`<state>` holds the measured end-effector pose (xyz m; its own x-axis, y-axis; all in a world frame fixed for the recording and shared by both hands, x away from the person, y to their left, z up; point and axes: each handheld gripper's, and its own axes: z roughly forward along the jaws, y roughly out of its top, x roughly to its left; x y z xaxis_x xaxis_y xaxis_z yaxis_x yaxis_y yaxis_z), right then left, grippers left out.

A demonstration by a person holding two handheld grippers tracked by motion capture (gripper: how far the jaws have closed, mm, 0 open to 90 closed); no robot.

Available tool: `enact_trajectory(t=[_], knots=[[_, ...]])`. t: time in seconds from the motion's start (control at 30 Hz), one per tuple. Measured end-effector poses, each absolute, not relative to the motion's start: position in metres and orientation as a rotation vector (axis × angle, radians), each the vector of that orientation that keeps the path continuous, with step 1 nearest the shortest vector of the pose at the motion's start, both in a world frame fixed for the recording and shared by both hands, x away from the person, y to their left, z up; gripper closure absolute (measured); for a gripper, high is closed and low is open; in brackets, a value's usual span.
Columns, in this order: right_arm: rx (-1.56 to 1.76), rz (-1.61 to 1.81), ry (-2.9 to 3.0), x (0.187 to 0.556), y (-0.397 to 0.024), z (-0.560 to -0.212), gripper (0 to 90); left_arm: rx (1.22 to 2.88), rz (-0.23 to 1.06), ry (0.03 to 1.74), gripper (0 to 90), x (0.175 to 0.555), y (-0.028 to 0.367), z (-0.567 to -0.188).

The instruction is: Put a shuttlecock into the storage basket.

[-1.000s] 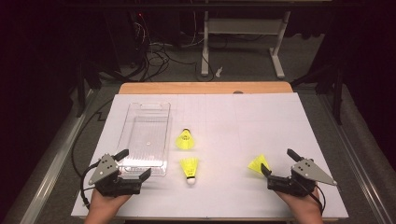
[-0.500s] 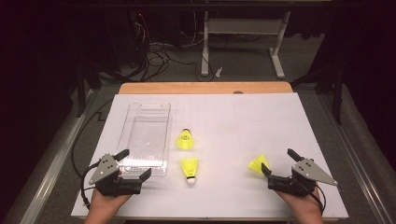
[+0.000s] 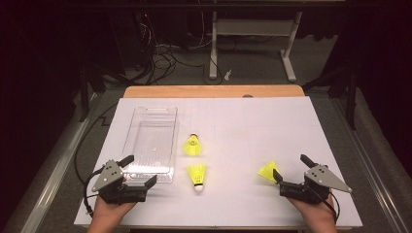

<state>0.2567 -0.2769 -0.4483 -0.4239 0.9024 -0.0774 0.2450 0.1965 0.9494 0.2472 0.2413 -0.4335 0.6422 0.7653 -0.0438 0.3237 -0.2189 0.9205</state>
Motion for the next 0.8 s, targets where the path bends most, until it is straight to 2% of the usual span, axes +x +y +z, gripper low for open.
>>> enact_trajectory(t=[0.3, 0.8], knots=[[1.08, 1.243, 1.813, 0.257, -0.277, -0.449, 0.1, 1.792, 0.51, 0.898, 0.1, 0.248, 0.247, -0.433], [1.079, 1.24, 1.811, 0.257, -0.279, -0.448, 0.1, 1.736, 0.535, 0.993, 0.1, 0.244, 0.284, -0.43]])
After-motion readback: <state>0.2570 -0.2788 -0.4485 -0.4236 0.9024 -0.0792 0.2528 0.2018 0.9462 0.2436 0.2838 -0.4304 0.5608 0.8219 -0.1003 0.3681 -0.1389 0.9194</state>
